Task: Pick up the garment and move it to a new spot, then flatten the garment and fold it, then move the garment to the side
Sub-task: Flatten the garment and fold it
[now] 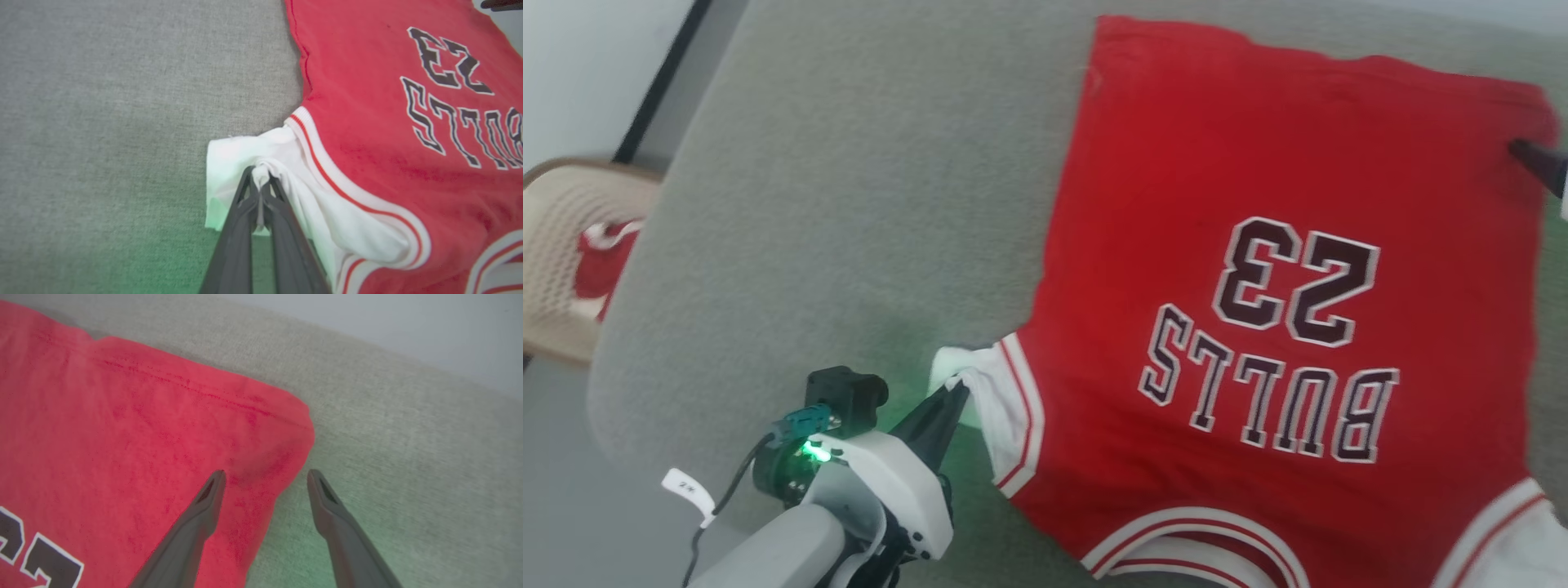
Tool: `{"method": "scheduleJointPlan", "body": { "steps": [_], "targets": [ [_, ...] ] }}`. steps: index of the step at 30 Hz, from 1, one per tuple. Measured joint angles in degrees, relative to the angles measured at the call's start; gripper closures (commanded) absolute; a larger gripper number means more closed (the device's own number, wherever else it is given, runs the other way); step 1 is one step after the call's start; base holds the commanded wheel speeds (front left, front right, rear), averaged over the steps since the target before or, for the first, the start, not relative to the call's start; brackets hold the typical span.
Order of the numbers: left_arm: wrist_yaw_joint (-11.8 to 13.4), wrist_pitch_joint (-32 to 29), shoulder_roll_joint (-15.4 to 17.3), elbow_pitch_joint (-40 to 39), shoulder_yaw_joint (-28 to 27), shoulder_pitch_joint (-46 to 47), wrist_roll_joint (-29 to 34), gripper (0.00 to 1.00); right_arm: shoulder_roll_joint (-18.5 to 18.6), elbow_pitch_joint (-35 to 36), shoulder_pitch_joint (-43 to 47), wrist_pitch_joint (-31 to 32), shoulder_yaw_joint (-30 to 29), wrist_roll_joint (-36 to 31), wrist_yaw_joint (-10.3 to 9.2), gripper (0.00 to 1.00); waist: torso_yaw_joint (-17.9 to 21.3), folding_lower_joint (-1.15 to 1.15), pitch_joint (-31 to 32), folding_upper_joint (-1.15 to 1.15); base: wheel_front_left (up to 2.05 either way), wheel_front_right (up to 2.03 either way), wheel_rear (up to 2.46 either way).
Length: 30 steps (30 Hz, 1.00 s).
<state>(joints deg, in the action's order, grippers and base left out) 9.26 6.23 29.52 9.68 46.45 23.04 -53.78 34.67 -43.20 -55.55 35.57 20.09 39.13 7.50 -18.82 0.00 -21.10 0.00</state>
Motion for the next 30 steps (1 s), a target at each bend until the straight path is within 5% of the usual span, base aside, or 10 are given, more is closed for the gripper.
{"method": "scheduleJointPlan", "body": {
  "steps": [8,9,10,11,20,30],
  "targets": [
    [-2.35,0.92,-2.68,3.48,0.89,1.69,-0.01,1.0,-2.42,-17.16,-8.56,11.09,-0.82,-3.69,0.04,0.0,-3.86,0.0,-2.25,0.0,0.0,0.0,0.0],
    [-2.56,0.96,-2.85,3.81,0.92,1.79,-0.01,1.0,-2.78,-18.75,-9.43,11.88,-1.24,-3.94,0.02,0.11,-4.04,0.0,-2.43,0.0,0.0,0.0,0.0],
    [-2.74,1.1,-2.94,4.21,0.91,1.82,-0.04,1.0,-3.04,-19.25,-10.07,12.54,-0.87,-4.25,0.02,0.7,-4.14,0.0,-2.57,0.0,0.0,0.0,0.0],
    [-2.93,1.29,-3.15,4.57,0.89,1.96,-0.14,1.0,-3.39,-19.26,-10.42,12.69,-0.2,-4.99,-0.02,1.0,-4.15,0.0,-2.7,0.0,0.0,0.0,0.0],
    [-3.97,2.61,-2.47,7.1,-0.53,2.5,-0.98,1.0,-4.0,-14.24,-9.2,12.47,4.26,-4.23,0.04,1.0,-1.07,0.0,-1.76,0.0,0.0,0.0,0.0],
    [-2.82,3.27,2.67,6.94,-3.12,1.65,-2.18,1.0,0.03,5.91,1.72,10.84,12.69,4.64,0.04,1.0,7.04,0.0,1.64,0.0,0.0,0.0,0.0]
  ]
}}
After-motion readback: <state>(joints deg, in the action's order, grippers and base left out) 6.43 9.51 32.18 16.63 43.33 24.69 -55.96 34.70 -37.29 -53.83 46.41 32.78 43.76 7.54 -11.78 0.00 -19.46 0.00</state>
